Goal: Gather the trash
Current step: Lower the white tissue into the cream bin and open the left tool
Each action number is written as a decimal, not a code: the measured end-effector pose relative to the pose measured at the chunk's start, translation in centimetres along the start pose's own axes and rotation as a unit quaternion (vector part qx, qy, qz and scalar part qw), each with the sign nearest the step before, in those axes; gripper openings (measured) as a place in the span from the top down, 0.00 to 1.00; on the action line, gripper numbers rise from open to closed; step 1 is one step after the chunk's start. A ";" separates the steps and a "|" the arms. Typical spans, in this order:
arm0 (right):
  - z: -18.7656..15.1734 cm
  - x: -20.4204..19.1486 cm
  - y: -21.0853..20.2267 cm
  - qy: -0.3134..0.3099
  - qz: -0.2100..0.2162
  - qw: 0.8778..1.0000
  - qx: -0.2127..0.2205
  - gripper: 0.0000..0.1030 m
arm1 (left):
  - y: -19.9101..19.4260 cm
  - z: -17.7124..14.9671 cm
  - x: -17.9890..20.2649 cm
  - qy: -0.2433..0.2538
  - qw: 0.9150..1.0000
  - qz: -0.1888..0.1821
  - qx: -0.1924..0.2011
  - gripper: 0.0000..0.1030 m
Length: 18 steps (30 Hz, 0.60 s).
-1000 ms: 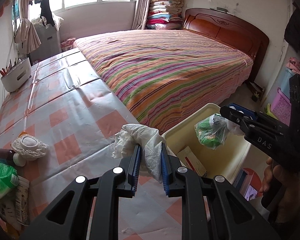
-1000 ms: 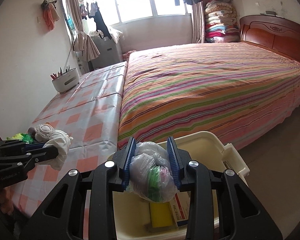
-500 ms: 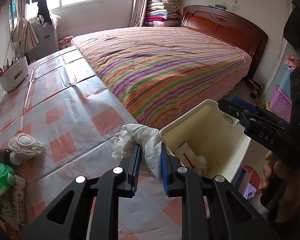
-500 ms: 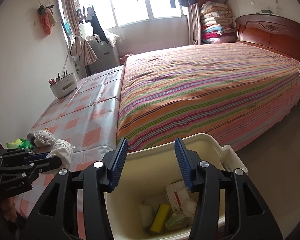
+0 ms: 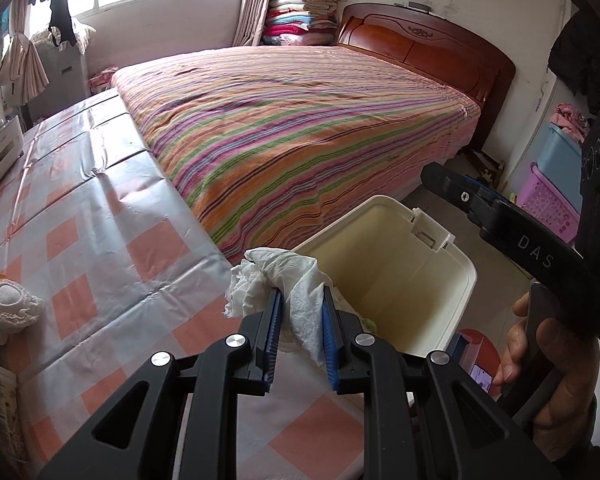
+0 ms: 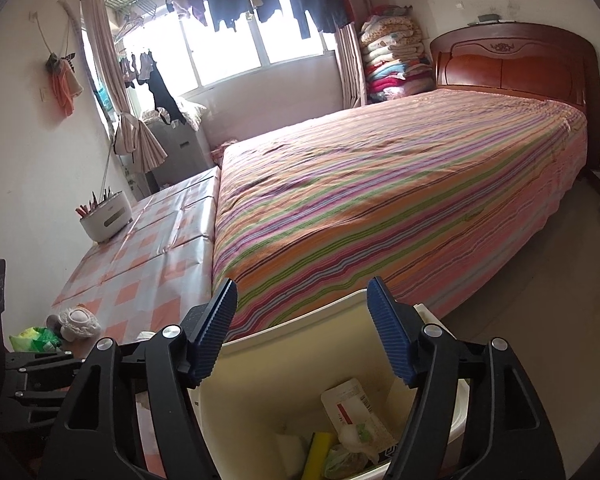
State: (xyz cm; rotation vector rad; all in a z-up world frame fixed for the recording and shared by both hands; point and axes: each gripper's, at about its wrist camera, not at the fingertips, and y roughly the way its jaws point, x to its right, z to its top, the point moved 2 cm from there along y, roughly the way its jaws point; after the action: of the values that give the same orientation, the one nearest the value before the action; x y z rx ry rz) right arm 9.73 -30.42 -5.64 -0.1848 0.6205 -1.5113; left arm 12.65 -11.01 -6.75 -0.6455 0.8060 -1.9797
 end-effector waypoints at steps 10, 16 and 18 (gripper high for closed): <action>0.7 1.3 -1.2 0.031 -0.004 0.999 0.028 0.35 | 3.1 0.8 2.6 0.004 0.999 -0.027 -0.022 0.80; 0.9 2.2 -1.7 0.053 -0.004 0.998 0.040 0.34 | 4.4 1.1 3.6 0.012 0.999 -0.031 -0.028 0.80; 0.9 2.3 -1.8 0.056 -0.002 0.998 0.042 0.34 | 4.7 1.1 3.9 0.019 0.999 -0.030 -0.030 0.80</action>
State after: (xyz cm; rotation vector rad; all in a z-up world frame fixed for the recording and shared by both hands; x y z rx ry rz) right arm 8.48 -33.01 -4.63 -0.0376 0.6449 -1.5566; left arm 14.06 -16.68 -9.03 -0.6774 0.8817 -2.0342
